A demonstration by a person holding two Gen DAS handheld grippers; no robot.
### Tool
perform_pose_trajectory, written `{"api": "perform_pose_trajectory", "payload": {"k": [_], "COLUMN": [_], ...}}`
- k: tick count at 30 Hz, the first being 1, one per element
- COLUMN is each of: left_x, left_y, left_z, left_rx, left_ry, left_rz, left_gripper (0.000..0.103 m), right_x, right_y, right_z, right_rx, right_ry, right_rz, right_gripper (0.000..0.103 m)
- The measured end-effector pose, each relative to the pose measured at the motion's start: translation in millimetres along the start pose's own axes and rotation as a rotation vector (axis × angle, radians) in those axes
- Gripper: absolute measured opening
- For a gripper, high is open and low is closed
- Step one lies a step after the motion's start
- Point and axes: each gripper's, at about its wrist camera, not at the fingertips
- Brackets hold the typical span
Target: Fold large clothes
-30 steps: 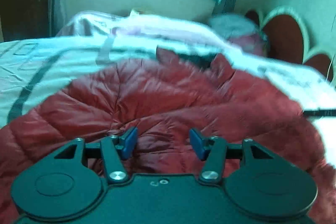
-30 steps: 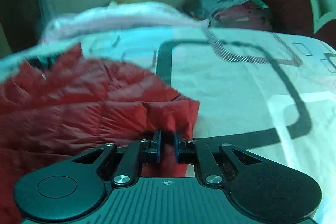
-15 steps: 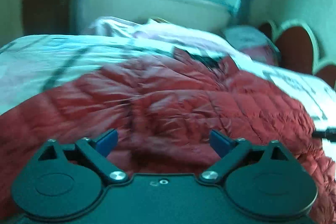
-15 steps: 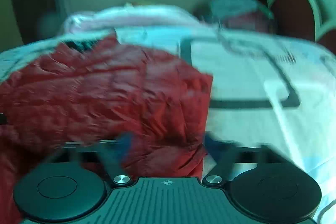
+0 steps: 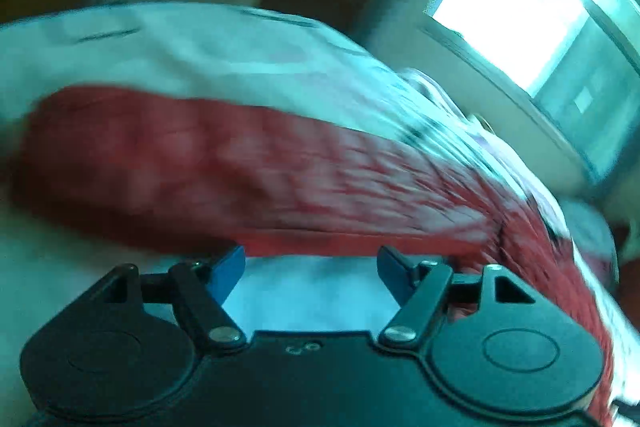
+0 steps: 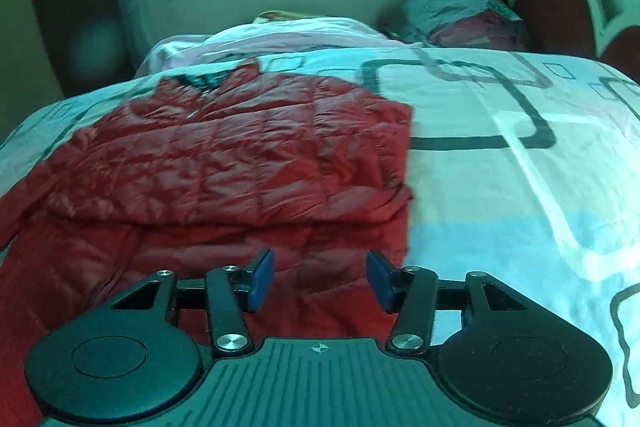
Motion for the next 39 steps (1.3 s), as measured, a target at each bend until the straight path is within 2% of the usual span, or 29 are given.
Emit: {"api": "perform_pose_trajectory", "payload": {"k": [5, 11, 13, 14, 15, 17, 19, 24, 31, 35, 39], "left_x": [-5, -23, -31, -35, -40, -46, -53, -63, -35, 6, 53], "left_y": [55, 87, 89, 88, 85, 77, 51, -33, -176, -261, -322], "left_z": [-12, 7, 15, 20, 24, 15, 11, 13, 25, 27, 35], "left_rx": [-0.045, -0.027, -0.024, -0.019, -0.018, 0.0, 0.034, 0.164, 0.359, 0.442, 0.496], "left_ry": [-0.036, -0.1, -0.108, -0.098, -0.091, -0.13, -0.164, -0.193, -0.082, -0.024, 0.049], "left_rz": [-0.245, -0.43, -0.456, -0.454, -0.443, -0.385, -0.296, -0.089, 0.224, 0.429, 0.601], "left_gripper": [0.069, 0.065, 0.038, 0.01, 0.008, 0.007, 0.006, 0.006, 0.006, 0.006, 0.006], "right_x": [-2, -8, -11, -12, -13, -16, -19, -20, -19, -20, -20], "right_y": [19, 23, 19, 17, 15, 10, 3, -16, -40, -60, -80], "right_z": [4, 9, 8, 8, 8, 11, 13, 15, 3, -8, -18], "right_rx": [-0.034, 0.009, 0.027, 0.032, 0.037, 0.053, 0.07, 0.103, 0.136, 0.158, 0.174], "right_ry": [-0.004, -0.023, -0.03, -0.033, -0.036, -0.037, -0.042, -0.048, -0.072, -0.09, -0.107], "right_rz": [-0.046, -0.036, -0.032, -0.027, -0.022, -0.02, 0.0, 0.056, 0.114, 0.159, 0.204], "right_gripper": [0.052, 0.052, 0.052, 0.052, 0.052, 0.052, 0.052, 0.052, 0.052, 0.052, 0.052]}}
Point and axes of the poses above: each gripper's, at about its wrist camera, not at the fingertips, and z roughly the way its jaws point, y to its left, x to its underside, and after that the axes turned 10 degrees about -x, right-handed
